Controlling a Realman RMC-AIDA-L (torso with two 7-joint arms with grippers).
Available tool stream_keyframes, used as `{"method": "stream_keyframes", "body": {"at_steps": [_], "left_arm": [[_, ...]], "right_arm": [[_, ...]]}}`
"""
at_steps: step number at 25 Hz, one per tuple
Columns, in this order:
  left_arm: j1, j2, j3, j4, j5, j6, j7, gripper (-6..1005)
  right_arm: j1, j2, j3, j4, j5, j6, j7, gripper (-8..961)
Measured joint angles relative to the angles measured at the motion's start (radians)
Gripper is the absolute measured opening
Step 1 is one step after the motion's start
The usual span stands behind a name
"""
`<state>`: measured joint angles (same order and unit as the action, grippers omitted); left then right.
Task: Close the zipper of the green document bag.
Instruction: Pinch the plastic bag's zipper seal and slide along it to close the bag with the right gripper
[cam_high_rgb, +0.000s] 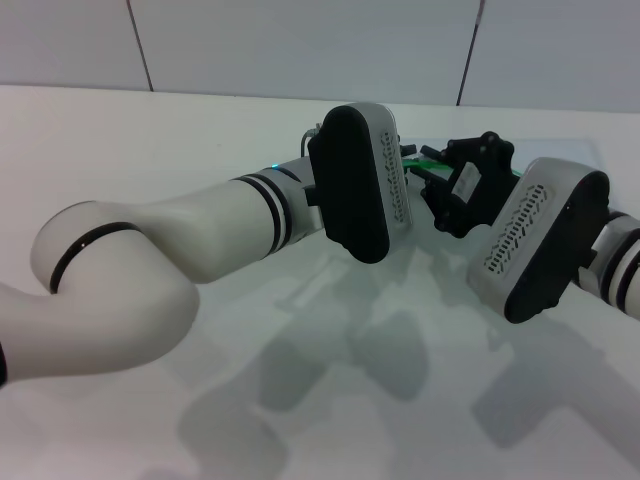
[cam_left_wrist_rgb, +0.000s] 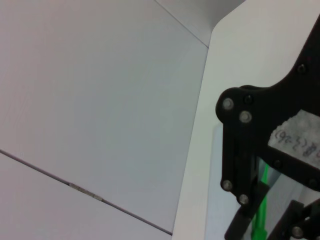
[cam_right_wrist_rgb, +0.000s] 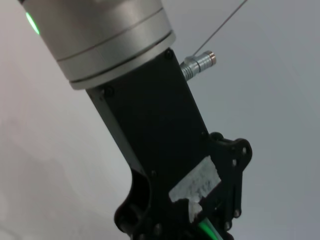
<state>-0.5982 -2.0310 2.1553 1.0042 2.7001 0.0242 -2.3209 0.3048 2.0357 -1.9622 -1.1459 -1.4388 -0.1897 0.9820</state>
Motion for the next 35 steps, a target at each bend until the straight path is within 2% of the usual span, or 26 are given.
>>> {"method": "stream_keyframes", "body": {"at_steps": [14, 20, 35], "left_arm": [[0.0, 0.0, -0.001, -0.004, 0.0, 0.0, 0.0, 127], [0.0, 0.0, -0.002, -0.006, 0.0, 0.002, 0.0, 129], [0.022, 0.002, -0.012, 0.003, 0.001, -0.005, 0.016, 136]], "right_arm": [[0.0, 0.0, -0.019, -0.005, 0.0, 0.027, 0.005, 143], [-0.003, 0.0, -0.02, -0.012, 0.0, 0.023, 0.006, 84], [-0.007, -0.002, 0.008, 0.007, 0.002, 0.026, 0.008, 85]]}}
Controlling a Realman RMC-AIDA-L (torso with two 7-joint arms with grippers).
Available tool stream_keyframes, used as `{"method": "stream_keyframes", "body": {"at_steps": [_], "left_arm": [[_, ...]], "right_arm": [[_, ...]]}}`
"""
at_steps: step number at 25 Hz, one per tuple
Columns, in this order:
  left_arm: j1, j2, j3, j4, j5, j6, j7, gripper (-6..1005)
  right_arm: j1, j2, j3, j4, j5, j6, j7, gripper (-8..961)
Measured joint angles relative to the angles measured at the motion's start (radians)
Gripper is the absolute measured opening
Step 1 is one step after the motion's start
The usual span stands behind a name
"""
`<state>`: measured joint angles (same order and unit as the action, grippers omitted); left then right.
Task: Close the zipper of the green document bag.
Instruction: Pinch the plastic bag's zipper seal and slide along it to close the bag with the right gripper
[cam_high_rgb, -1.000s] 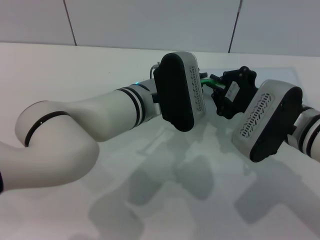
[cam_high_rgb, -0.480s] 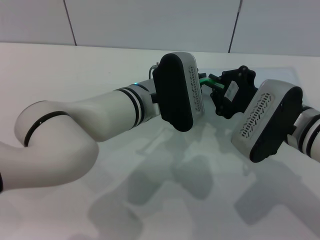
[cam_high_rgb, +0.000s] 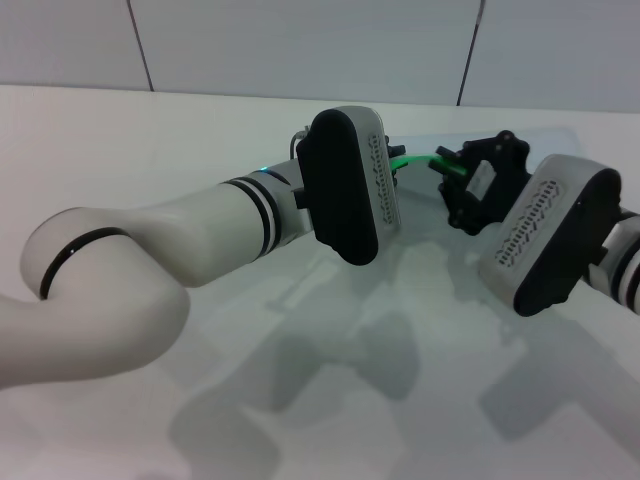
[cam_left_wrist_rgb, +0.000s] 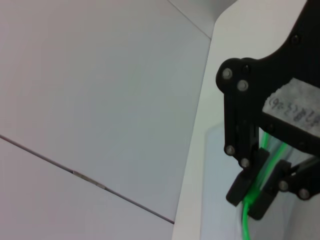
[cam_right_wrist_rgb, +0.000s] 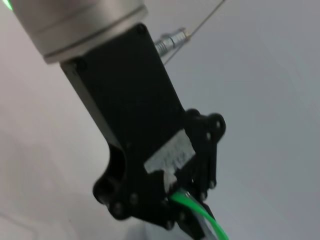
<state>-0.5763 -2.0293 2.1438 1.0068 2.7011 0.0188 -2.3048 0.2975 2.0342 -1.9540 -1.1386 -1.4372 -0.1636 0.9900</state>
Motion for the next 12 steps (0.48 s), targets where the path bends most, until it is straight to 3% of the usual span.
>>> {"method": "stream_keyframes", "body": {"at_steps": [12], "left_arm": [[0.126, -0.001, -0.065, 0.12, 0.0, 0.004, 0.091, 142]], "right_arm": [[0.008, -0.004, 0.13, 0.098, 0.039, -0.014, 0.006, 83]]}}
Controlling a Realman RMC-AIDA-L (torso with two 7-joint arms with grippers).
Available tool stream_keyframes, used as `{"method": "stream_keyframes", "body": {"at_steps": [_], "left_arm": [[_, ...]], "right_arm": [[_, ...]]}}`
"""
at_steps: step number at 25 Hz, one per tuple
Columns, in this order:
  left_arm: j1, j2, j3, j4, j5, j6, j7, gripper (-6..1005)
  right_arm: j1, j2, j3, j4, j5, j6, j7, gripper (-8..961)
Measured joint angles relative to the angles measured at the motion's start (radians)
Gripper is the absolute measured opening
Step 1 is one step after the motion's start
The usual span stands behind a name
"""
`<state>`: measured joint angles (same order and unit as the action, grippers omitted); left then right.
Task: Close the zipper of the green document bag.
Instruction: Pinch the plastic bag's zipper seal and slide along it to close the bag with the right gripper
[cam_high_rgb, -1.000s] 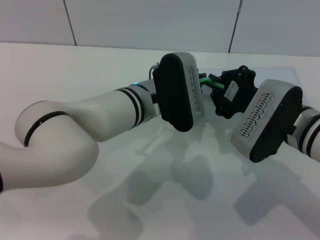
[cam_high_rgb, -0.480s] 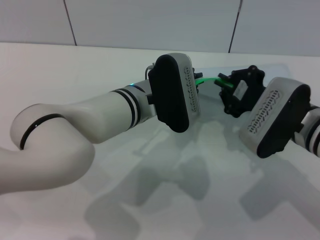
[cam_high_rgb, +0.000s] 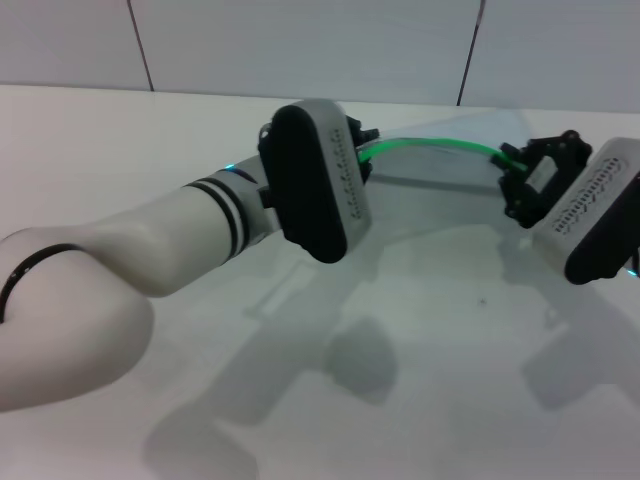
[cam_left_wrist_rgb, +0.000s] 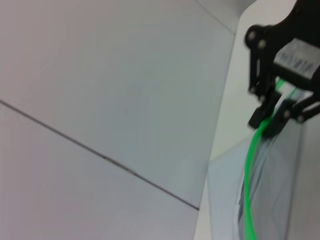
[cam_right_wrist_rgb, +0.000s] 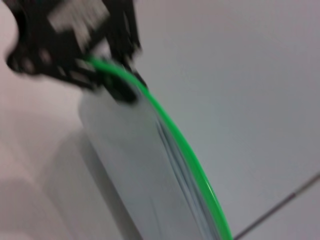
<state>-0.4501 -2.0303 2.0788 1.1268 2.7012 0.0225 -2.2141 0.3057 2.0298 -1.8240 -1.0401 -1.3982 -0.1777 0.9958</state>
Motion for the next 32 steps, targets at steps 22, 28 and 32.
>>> {"method": "stream_keyframes", "body": {"at_steps": [22, 28, 32], "left_arm": [[0.142, 0.003, -0.038, 0.09, 0.003, -0.004, 0.014, 152], [0.145, 0.003, -0.038, 0.091, 0.003, -0.005, 0.014, 154], [0.145, 0.003, -0.039, 0.091, 0.003, -0.007, 0.014, 156]], "right_arm": [[0.015, -0.002, 0.183, 0.118, -0.002, 0.0, -0.005, 169], [0.015, -0.002, 0.199, 0.125, -0.003, 0.0, -0.005, 196], [0.015, -0.001, 0.197, 0.124, -0.007, 0.001, -0.006, 214]]}}
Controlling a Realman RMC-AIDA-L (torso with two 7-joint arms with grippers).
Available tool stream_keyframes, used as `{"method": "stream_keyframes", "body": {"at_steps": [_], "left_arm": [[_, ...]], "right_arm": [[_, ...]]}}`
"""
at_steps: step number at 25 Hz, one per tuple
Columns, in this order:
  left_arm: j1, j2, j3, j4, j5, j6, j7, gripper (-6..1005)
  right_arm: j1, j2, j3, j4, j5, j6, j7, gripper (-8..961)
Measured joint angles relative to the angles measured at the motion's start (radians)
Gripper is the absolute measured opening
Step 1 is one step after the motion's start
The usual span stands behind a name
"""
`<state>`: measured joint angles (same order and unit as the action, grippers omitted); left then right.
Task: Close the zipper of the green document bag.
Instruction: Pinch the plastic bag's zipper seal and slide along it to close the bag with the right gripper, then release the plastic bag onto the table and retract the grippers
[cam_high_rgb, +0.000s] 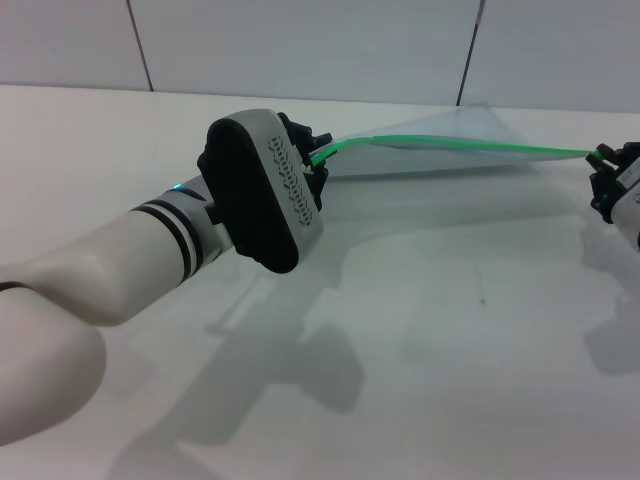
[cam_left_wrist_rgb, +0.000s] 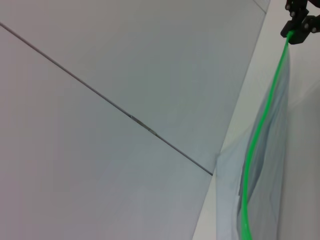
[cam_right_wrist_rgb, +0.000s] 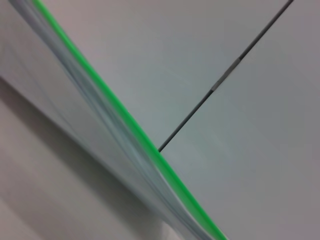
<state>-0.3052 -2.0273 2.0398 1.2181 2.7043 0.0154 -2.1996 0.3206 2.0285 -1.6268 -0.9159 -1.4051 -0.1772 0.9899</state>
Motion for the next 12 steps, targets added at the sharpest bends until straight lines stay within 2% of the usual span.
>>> {"method": "stream_keyframes", "body": {"at_steps": [8, 12], "left_arm": [[-0.006, -0.001, -0.023, -0.01, -0.008, -0.013, -0.001, 160], [-0.006, -0.002, -0.024, -0.025, -0.011, -0.061, -0.01, 162]], "right_arm": [[0.01, 0.005, 0.006, 0.0, 0.027, 0.015, -0.021, 249], [0.01, 0.006, 0.006, -0.006, 0.043, 0.015, -0.023, 333]]}}
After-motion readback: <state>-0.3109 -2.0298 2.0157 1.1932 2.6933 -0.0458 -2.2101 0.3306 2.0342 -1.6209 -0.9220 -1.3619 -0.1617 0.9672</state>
